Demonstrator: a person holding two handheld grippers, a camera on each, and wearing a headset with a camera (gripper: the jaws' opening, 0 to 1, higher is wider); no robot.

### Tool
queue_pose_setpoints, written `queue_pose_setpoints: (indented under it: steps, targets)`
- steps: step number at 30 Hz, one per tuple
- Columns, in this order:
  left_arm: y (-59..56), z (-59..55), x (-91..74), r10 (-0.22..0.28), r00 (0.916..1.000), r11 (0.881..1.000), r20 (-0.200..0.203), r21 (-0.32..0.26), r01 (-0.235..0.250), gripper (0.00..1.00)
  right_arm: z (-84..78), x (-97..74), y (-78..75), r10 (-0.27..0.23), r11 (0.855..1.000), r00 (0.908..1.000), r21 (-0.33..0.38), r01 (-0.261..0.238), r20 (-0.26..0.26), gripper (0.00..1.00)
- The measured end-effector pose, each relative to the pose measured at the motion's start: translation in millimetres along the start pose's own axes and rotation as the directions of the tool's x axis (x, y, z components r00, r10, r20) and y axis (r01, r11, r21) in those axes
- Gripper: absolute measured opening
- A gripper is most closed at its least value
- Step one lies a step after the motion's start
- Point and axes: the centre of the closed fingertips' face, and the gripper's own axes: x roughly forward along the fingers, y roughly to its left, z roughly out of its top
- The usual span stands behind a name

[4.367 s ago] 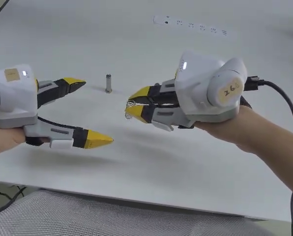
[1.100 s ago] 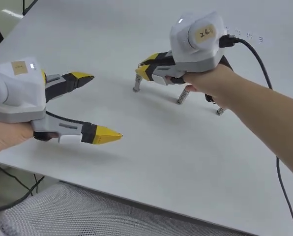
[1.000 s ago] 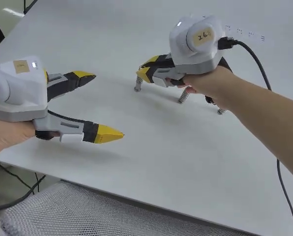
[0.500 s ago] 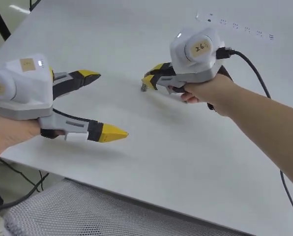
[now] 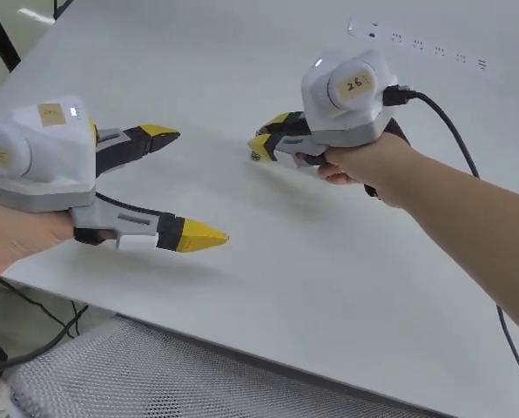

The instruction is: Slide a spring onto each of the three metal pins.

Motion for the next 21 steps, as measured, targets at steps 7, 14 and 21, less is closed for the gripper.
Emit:
queue_pose_setpoints:
  steps: [7,14,21]
  targets:
    - [-0.2,1.6,-1.2,0.003,1.0000,1.000,0.001,-0.004,-0.003,0.97,7.0,-1.2,-1.2,0.000,1.000,0.9998,0.025,-0.001,0.021,0.23]
    - [-1.8,4.9,0.5,-0.001,1.0000,1.000,0.001,-0.002,0.001,0.97,17.2,-9.4,-2.8,-0.018,0.999,0.9987,0.028,0.017,0.047,0.29]
    - [-3.8,11.6,2.3,-0.006,1.0000,1.000,-0.001,0.006,0.006,0.97,20.4,-23.0,0.4,-0.026,0.999,0.9965,0.036,0.023,0.080,0.41]
